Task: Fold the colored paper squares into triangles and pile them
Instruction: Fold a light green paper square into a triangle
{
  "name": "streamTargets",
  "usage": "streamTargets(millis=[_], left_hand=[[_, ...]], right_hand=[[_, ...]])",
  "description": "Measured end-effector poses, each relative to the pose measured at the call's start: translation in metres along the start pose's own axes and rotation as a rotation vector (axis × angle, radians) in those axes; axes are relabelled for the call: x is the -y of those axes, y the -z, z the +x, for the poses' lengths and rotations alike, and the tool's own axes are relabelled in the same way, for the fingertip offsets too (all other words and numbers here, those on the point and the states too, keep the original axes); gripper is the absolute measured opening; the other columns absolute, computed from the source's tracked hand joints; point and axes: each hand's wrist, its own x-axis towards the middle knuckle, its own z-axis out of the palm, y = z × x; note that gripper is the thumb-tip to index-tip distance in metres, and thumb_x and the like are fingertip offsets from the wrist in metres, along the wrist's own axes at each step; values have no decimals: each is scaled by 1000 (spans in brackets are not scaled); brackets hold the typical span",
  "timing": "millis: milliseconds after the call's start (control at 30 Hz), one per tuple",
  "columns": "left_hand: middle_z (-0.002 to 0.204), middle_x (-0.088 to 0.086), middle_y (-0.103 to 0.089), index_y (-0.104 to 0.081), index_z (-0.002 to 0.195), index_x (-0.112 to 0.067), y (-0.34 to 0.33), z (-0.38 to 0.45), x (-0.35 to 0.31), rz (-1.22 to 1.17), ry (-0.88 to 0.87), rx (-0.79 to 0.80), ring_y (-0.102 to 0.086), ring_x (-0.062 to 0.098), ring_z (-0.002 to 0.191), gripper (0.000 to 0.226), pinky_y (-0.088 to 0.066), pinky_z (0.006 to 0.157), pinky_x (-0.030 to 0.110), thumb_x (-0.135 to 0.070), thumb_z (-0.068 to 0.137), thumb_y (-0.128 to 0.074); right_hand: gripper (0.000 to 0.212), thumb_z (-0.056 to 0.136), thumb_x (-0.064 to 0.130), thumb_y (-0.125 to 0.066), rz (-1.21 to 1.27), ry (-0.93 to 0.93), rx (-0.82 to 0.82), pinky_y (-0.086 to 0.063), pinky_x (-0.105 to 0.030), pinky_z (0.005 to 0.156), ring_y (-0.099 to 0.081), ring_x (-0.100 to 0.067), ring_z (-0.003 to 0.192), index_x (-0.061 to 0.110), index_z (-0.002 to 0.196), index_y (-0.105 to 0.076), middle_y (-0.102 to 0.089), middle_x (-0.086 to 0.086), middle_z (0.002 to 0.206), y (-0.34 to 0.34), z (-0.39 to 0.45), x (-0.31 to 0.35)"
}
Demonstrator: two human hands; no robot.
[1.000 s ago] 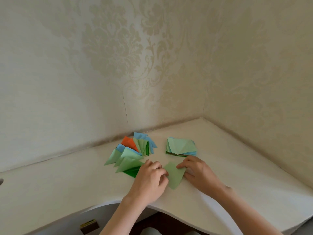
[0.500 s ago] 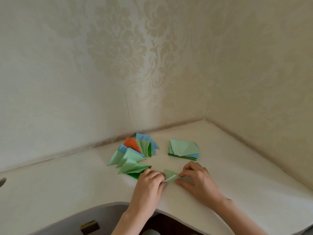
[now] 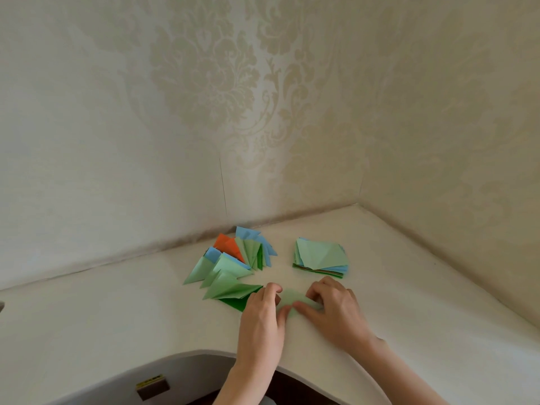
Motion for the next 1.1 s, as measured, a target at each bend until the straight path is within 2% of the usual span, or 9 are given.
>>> streamTargets(millis=[200, 400, 500, 600, 733, 900, 967, 1033, 1100], left_hand=[[81, -15, -55, -61, 94, -19, 1, 2, 8, -60, 31, 3, -54, 7, 72, 23, -47, 66, 18, -7, 79, -74], [76, -15, -58, -63, 84, -19, 10, 1, 15, -85, 31, 32, -56, 4, 72, 20, -45, 65, 14, -3, 78, -73], [82, -15, -59, -64, 89, -21, 11, -2, 15, -20, 18, 40, -55, 5, 77, 22, -45, 68, 16, -1, 81, -69], [99, -10, -60, -62, 108, -20, 12, -5, 3, 74, 9, 77, -51, 7, 92, 28, -40, 77, 16, -1, 88, -58], [111, -3, -53, -49, 123, -21, 12, 0, -22, 148, 71, 113, -45, 13, 100, 28, -37, 82, 21, -26, 96, -54], [110, -3, -55, -45, 124, -20, 9, 10, -28, 119, 161, 154, -51, 12, 101, 38, -35, 77, 17, -14, 91, -61], [103, -5, -59, -49, 116, -20, 9, 11, -27, 82, 139, 169, -55, 11, 96, 33, -36, 74, 16, -8, 88, -62], [93, -8, -62, -55, 105, -20, 9, 10, -24, 37, 106, 166, -56, 9, 88, 24, -37, 70, 16, -7, 87, -63], [87, -11, -61, -59, 100, -21, 13, 7, -19, -6, 84, 148, -54, 7, 80, 19, -36, 65, 15, -9, 86, -65]], right_hand=[[31, 71, 36, -80, 201, -119, 58, -38, -13, 65, -48, -2, 69, 35, 74, -50, -56, 9, 81, 4, 3, -6], [24, 74, 17, -80, 288, -121, 111, -39, -9, 64, -50, -1, 68, 25, 78, -57, -57, 10, 77, 16, 4, -10], [29, 75, 15, -78, 276, -101, 104, -38, -9, 64, -51, -2, 70, 33, 73, -55, -57, 9, 76, 15, 0, -11], [35, 76, 13, -77, 271, -90, 72, -38, -9, 65, -51, -6, 69, 37, 69, -53, -56, 6, 78, 12, -1, -8], [35, 78, 14, -75, 251, -81, 67, -39, -10, 66, -52, -7, 71, 39, 69, -52, -54, 7, 80, 11, -4, -5], [22, 79, 16, -74, 236, -86, 62, -39, -12, 69, -53, -9, 75, 31, 80, -59, -54, 7, 84, 11, -5, -5], [17, 82, 19, -73, 227, -86, 83, -41, -17, 74, -52, -8, 78, 26, 95, -65, -54, 5, 89, 12, -4, -6], [23, 85, 29, -69, 180, -88, 147, -44, -22, 81, -51, -6, 82, 29, 108, -66, -54, 8, 95, 14, -3, -5], [22, 86, 39, -66, 156, -99, 165, -45, -28, 84, -51, -4, 83, 34, 107, -66, -56, 13, 98, 16, 0, 1]])
